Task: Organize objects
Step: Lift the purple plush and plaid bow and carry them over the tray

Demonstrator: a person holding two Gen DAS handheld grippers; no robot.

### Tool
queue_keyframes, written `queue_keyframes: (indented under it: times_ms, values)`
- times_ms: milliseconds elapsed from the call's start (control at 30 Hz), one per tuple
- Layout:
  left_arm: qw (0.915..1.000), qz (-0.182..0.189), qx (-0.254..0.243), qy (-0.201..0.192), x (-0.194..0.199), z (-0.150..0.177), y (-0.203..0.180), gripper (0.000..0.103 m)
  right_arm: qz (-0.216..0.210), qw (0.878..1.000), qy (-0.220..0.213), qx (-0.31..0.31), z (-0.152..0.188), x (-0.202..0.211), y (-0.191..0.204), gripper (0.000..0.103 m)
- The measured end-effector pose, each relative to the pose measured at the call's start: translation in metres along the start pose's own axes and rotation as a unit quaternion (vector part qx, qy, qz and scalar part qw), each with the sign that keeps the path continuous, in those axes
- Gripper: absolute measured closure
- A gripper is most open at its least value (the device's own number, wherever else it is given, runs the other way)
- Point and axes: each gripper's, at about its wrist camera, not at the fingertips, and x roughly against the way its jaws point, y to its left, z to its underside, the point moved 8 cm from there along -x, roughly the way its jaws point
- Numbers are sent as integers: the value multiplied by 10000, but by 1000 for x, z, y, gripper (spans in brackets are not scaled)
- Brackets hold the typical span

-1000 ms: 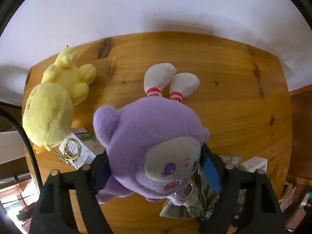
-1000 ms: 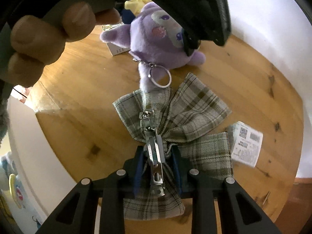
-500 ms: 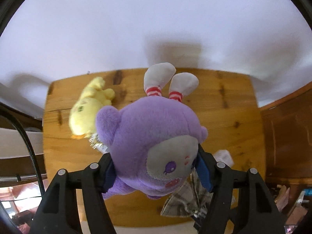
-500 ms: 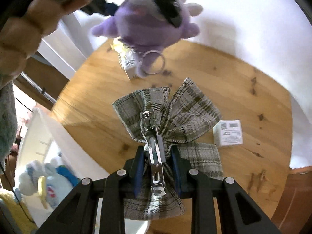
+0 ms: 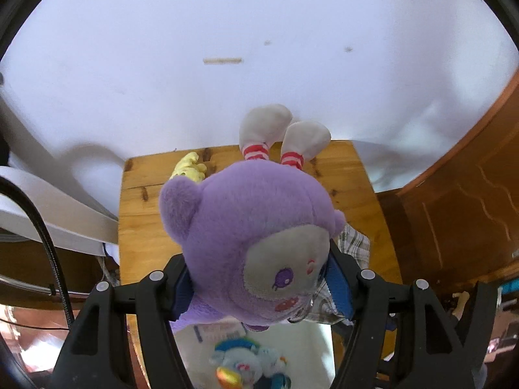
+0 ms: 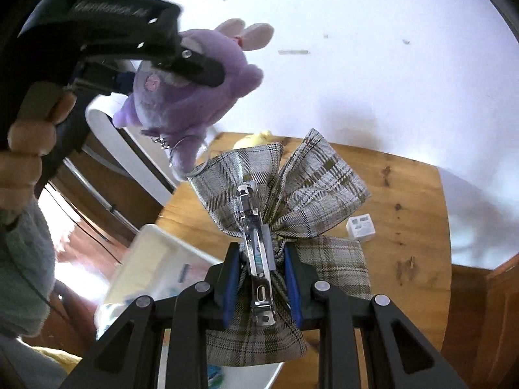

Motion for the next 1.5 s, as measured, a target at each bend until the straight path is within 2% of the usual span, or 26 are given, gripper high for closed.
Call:
queue_keyframes:
  times_ms: [200, 400, 800, 1133, 1167, 1500]
  values:
    - [9996, 7, -146, -255, 56, 35, -2, 31, -202, 9997, -61, -158, 22, 35, 35, 77]
    - [9991, -278, -172, -253, 76, 74, 18, 30, -385, 9988, -50, -305, 37, 52, 65, 77]
    - [9966, -796, -29, 221, 66, 151, 64, 30, -528, 9943, 346, -862, 69, 36, 81, 77]
    - [9910, -1041, -48, 839, 40, 201, 80, 30, -486, 9890, 786, -1151, 97, 12, 91, 77]
    - [9903, -1049, -52, 909, 46, 211, 83, 30, -474, 9887, 813, -1168, 99, 11, 92, 77]
    - [9872, -1022, -248, 1198, 24, 232, 77, 28, -357, 9822, 1066, -1505, 111, 0, 91, 76]
